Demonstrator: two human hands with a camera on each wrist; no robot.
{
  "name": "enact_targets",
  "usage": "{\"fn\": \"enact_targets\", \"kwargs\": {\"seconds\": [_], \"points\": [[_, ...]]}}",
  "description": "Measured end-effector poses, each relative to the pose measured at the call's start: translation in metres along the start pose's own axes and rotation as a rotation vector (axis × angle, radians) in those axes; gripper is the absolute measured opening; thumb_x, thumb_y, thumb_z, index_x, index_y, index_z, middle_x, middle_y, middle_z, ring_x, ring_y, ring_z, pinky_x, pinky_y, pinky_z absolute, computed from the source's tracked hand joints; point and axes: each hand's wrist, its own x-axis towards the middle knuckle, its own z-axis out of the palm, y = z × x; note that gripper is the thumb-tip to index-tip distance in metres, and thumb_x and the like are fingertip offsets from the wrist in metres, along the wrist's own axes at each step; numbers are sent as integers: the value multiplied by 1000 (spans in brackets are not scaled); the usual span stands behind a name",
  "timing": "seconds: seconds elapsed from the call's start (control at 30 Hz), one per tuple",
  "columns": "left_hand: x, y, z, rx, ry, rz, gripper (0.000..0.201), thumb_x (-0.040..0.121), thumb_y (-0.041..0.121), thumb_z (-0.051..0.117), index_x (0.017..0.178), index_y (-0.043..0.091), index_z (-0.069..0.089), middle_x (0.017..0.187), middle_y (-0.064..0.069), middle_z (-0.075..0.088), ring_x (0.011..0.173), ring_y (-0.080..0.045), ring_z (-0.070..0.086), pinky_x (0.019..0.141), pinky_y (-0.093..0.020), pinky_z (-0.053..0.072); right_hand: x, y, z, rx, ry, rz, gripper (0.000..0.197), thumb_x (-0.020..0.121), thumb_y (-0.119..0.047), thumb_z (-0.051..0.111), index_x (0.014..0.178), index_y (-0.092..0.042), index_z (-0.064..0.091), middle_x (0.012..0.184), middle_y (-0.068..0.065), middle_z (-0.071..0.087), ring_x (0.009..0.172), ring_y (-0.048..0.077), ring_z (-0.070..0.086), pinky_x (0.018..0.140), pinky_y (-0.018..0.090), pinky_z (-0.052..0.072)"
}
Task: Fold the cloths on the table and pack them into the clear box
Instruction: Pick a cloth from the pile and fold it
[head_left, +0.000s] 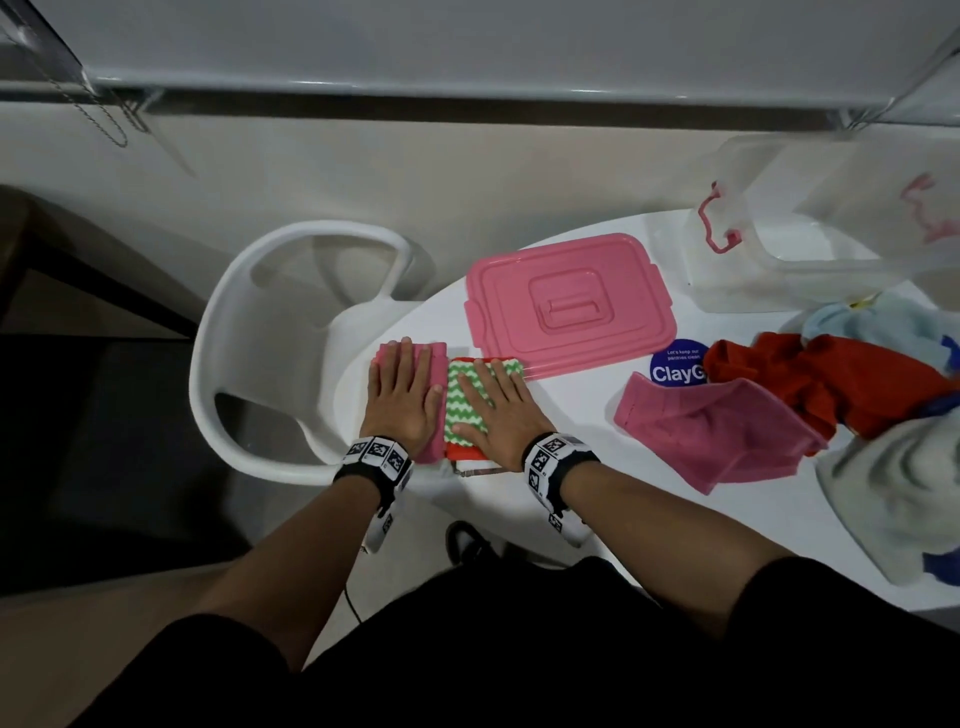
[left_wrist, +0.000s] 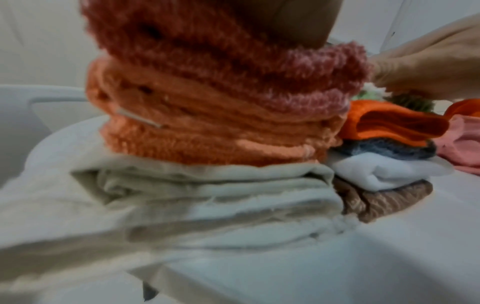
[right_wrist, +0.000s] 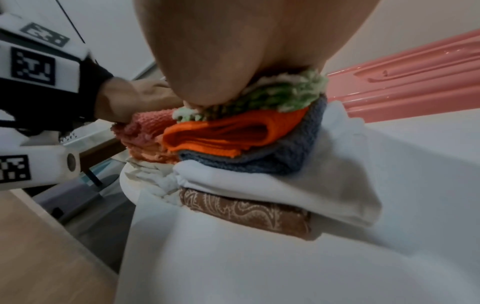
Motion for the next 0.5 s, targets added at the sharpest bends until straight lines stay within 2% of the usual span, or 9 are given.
{"fn": "enact_targets", "kwargs": {"seconds": [0.1, 0.17, 0.23, 0.3, 0.37, 0.43, 0.5], "points": [[-1, 1, -16, -87, 71, -12, 69, 96, 50, 3, 157, 18, 11, 164, -8, 3, 151, -24, -7, 121, -48, -6, -14, -1, -18, 126, 145, 13, 80, 91, -69, 1, 158, -24, -2, 164, 6, -12, 150, 23, -18, 123, 44, -7], [-3, 10, -29, -141, 210, -4, 66, 98, 47, 10, 155, 14, 23, 163, -11, 13, 151, -26, 1, 121, -51, -2, -29, 12, -27, 254, 329, 107, 67, 99, -58, 15, 158, -26, 9, 165, 3, 0, 151, 21, -7, 122, 39, -6], [-8, 27, -44, -165, 347, 43, 60, 100, 42, 19, 149, 12, 36, 160, -13, 24, 151, -29, 9, 121, -51, 1, -47, 39, -26, 328, 513, 293, 54, 102, -43, 31, 153, -24, 27, 162, 6, 21, 151, 24, 12, 123, 46, 7], [-9, 50, -53, -152, 411, 103, 54, 100, 39, 25, 142, 13, 46, 156, -13, 32, 150, -30, 13, 121, -51, 5, -67, 77, -19, 283, 583, 524, 54, 94, -30, 47, 146, -19, 38, 154, 10, 36, 145, 30, 28, 117, 54, 24], [-8, 81, -53, -171, 419, 170, 46, 98, 37, 33, 132, 15, 55, 152, -13, 39, 148, -32, 17, 120, -53, 12, -94, 115, -14, 223, 542, 711, 62, 80, -29, 57, 139, -13, 46, 144, 15, 47, 136, 35, 37, 109, 53, 33], [-8, 110, -45, -201, 411, 233, 36, 96, 35, 44, 120, 16, 63, 146, -13, 47, 145, -34, 25, 115, -56, 21, -123, 144, -9, 150, 325, 821, 69, 73, -33, 67, 136, -13, 45, 138, 16, 49, 129, 37, 41, 102, 50, 36], [-8, 137, -28, -229, 383, 289, 29, 93, 34, 52, 111, 17, 67, 138, -12, 54, 139, -35, 33, 112, -53, 28, -147, 160, -4, 92, 128, 821, 72, 75, -35, 69, 138, -15, 40, 138, 14, 47, 127, 35, 42, 102, 48, 38]]}}
